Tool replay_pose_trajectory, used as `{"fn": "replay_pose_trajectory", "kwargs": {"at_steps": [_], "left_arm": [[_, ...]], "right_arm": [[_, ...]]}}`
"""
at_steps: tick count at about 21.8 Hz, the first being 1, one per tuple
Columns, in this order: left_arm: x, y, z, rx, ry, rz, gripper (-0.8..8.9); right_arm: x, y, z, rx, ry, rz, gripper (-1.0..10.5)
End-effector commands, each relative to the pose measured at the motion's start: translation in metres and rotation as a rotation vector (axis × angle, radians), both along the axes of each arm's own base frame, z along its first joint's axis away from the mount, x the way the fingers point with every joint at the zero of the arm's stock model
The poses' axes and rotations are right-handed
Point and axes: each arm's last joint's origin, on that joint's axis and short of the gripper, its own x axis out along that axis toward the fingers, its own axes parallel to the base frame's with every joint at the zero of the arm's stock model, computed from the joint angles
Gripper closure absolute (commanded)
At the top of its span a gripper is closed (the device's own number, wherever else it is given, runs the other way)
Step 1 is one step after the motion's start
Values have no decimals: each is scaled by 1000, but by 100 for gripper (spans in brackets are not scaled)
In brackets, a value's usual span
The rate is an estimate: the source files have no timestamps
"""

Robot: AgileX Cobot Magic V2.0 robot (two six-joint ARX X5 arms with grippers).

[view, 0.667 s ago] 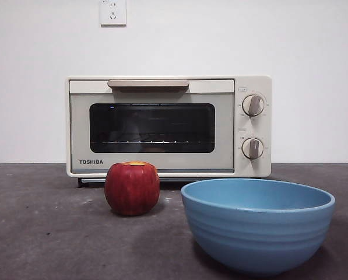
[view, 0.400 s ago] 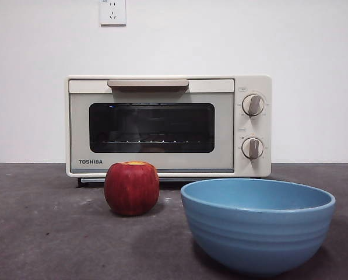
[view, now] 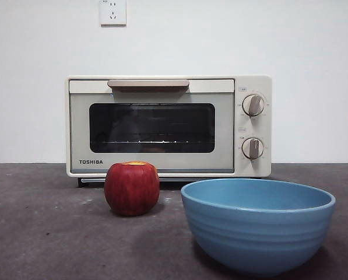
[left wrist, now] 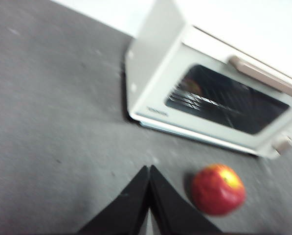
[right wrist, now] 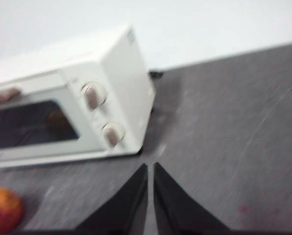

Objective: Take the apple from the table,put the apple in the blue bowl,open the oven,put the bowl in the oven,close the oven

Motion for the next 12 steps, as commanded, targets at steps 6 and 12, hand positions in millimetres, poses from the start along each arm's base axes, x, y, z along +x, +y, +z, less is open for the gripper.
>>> {"fn": "replay_pose_trajectory", "kwargs": {"at_steps": [6, 12], "left_arm": [[9, -4, 42, 76, 114, -199, 806], [16, -10, 62, 100, 189, -355, 806]], "right_arm": [[11, 11, 49, -101, 117, 282, 942], [24, 24, 70, -202, 264, 500, 942]]}}
